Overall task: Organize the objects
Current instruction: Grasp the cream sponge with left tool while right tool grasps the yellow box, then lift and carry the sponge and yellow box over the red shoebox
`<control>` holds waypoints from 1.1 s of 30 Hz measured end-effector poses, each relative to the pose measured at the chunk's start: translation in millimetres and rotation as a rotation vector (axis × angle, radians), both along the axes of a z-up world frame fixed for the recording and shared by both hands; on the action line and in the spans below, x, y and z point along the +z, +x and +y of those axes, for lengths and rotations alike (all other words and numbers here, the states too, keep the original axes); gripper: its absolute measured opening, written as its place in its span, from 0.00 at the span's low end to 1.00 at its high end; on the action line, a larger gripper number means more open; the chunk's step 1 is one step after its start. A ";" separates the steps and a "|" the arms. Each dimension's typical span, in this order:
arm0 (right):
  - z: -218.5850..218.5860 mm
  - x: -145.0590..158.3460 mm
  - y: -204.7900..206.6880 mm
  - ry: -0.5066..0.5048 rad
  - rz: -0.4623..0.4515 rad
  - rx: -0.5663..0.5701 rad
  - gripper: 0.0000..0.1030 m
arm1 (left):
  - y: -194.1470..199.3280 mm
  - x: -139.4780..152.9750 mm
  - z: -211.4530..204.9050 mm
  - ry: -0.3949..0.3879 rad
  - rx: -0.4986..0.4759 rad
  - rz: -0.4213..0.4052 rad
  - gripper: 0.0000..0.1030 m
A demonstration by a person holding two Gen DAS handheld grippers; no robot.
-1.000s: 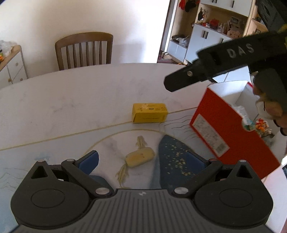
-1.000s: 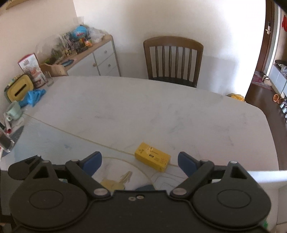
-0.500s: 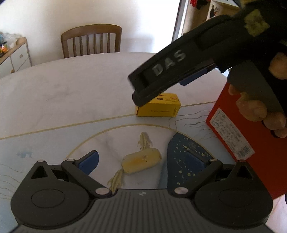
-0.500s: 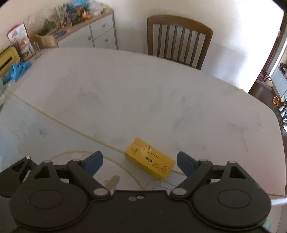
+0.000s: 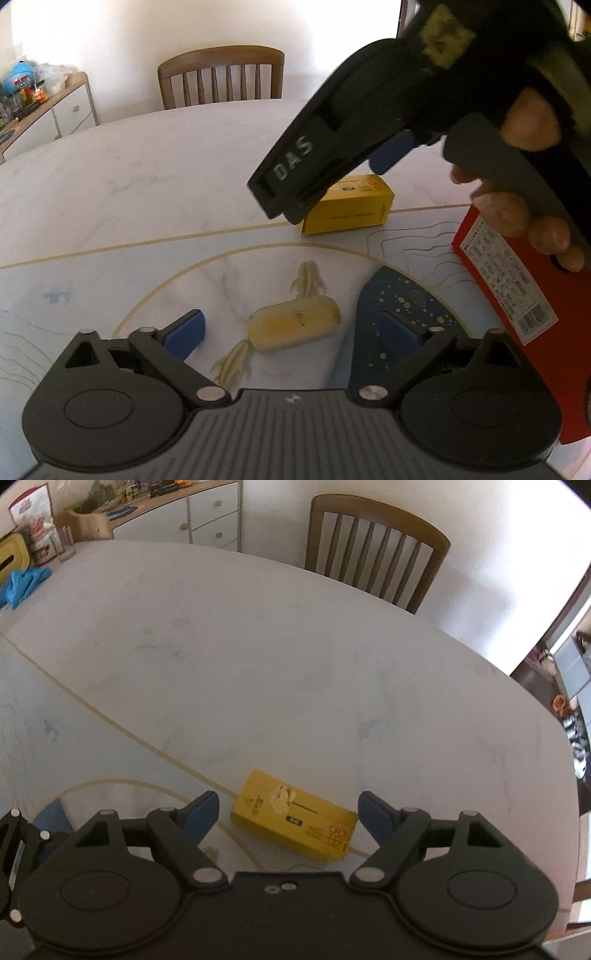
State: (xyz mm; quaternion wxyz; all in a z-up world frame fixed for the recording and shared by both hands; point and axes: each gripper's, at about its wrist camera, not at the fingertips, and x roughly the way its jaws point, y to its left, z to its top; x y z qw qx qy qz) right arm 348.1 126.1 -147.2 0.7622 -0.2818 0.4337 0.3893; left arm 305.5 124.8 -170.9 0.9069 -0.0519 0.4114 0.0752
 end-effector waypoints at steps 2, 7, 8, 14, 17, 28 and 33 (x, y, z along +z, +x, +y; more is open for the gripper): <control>1.7 -0.4 3.4 -0.003 -0.001 0.005 0.79 | -0.2 0.6 -3.3 0.003 -0.001 -0.002 0.93; 7.8 -8.5 7.2 -0.052 -0.011 0.002 0.79 | -1.4 2.2 -6.2 0.022 0.013 -0.005 0.80; 9.3 -10.2 8.8 -0.061 -0.015 -0.007 0.81 | -1.5 2.9 -5.8 0.025 0.019 -0.007 0.77; 9.0 -15.9 14.0 -0.090 0.022 -0.086 0.86 | -1.8 5.7 -4.5 0.042 0.044 -0.007 0.58; 7.6 -17.0 15.0 -0.084 0.044 -0.117 0.82 | -2.0 6.6 -5.1 0.039 0.035 -0.008 0.54; -10.8 -9.5 9.5 -0.013 0.092 -0.171 0.67 | -4.5 7.9 -4.8 0.038 0.028 -0.002 0.50; -22.0 9.7 -3.9 0.036 0.095 -0.165 0.67 | -7.4 9.9 -0.4 0.021 0.039 0.017 0.49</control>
